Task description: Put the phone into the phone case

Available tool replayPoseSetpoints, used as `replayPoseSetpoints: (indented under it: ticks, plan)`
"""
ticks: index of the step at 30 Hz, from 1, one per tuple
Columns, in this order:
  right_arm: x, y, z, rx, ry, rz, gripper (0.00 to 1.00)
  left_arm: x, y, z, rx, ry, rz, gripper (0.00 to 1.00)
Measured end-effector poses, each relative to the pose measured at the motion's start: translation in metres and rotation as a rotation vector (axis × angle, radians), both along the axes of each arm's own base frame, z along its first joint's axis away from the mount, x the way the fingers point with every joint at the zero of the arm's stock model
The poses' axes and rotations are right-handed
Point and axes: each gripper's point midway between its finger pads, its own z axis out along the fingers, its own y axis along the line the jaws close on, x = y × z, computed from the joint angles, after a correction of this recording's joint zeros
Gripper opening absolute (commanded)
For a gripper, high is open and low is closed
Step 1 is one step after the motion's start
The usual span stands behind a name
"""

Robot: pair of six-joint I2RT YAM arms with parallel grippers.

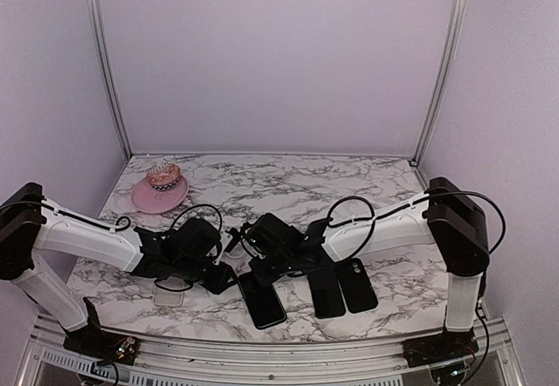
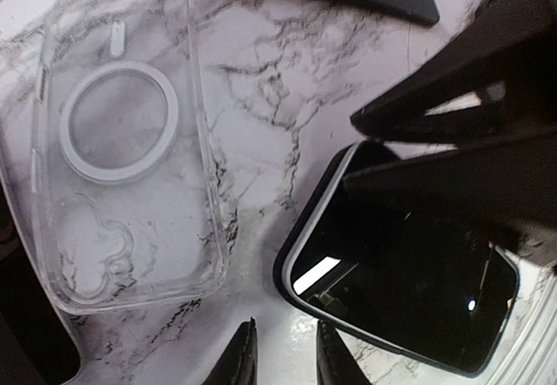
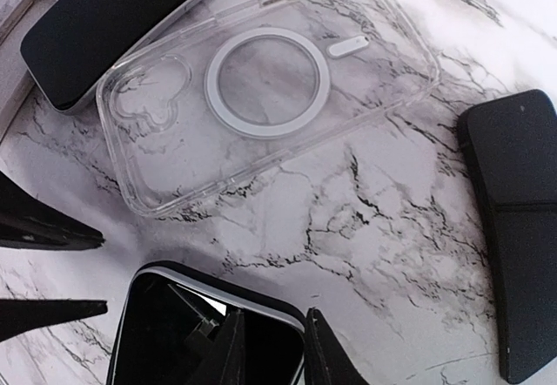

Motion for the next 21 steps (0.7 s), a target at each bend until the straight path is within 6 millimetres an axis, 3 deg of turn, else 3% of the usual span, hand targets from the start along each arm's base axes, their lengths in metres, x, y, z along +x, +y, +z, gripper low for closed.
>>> replayPoseSetpoints:
  ticks: [4,6,9,13,17,18,19,21]
  plan:
    - [-0.003,-0.003,0.001,-0.012,-0.020,-0.022,0.25,0.010,-0.012,0.025,-0.096,-0.051,0.015,0.30]
    - [-0.006,-0.007,0.002,-0.004,0.001,-0.020,0.26,0.012,-0.015,0.021,-0.095,-0.051,0.016,0.26]
    - [-0.015,-0.021,0.004,-0.022,0.039,-0.025,0.29,0.012,-0.014,-0.004,-0.038,-0.015,0.016,0.22]
    - [-0.024,-0.039,0.009,-0.052,0.070,-0.042,0.33,0.020,-0.027,-0.003,-0.058,-0.032,0.010,0.17]
    - [-0.031,-0.047,0.020,-0.054,0.078,-0.070,0.60,0.023,-0.034,-0.005,-0.056,-0.036,0.002,0.14]
    - [-0.034,-0.048,0.022,-0.056,0.079,-0.076,0.74,0.023,-0.035,-0.005,-0.054,-0.038,0.001,0.14]
    - [-0.037,-0.049,0.022,-0.062,0.082,-0.080,0.95,0.023,-0.035,-0.005,-0.053,-0.040,0.000,0.14]
    - [-0.046,-0.049,0.022,-0.077,0.092,-0.079,0.99,0.023,-0.034,-0.005,-0.054,-0.042,-0.001,0.16]
